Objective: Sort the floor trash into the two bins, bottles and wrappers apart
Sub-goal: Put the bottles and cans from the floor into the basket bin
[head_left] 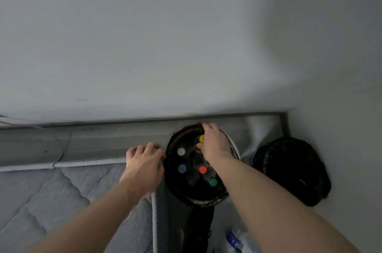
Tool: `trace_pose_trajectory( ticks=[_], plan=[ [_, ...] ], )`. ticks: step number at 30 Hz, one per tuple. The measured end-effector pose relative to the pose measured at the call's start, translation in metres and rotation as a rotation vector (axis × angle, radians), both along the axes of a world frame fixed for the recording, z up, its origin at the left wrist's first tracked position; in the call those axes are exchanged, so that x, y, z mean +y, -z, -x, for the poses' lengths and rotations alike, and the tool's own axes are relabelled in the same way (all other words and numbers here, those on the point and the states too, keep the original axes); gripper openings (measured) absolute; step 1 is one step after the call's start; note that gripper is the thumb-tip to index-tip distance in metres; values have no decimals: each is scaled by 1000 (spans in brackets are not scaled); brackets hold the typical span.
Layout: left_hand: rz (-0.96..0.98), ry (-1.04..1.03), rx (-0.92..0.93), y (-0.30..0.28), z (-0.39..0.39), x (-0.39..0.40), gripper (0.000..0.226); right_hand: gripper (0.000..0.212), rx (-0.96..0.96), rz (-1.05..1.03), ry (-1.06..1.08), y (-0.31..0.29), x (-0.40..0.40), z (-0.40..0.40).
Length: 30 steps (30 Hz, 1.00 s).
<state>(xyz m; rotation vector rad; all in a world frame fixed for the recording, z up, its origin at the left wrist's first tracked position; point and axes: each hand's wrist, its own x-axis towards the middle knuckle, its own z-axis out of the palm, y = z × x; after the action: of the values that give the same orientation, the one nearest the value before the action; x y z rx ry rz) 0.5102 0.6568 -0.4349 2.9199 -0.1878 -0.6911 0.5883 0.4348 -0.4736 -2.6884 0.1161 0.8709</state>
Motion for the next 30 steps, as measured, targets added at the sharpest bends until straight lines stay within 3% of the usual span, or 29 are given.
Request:
trace_pose_trajectory(
  ticks=[2, 6, 11, 21, 30],
  plan=[
    [-4, 32, 79, -8, -3, 2, 34, 76, -6, 14, -14, -15, -9, 11],
    [-61, 34, 218, -35, -4, -12, 42, 77, 6, -37, 42, -56, -34, 41],
    [7, 63, 170, -70, 32, -66, 56, 69, 6, -146, 67, -109, -71, 103],
    [-39, 201, 240, -102, 193, -199, 60, 67, 132, -64, 239, -153, -209, 321],
    [-24, 13, 233, -154, 384, -285, 58, 77, 225, -27, 251, -186, -324, 547]
  ],
)
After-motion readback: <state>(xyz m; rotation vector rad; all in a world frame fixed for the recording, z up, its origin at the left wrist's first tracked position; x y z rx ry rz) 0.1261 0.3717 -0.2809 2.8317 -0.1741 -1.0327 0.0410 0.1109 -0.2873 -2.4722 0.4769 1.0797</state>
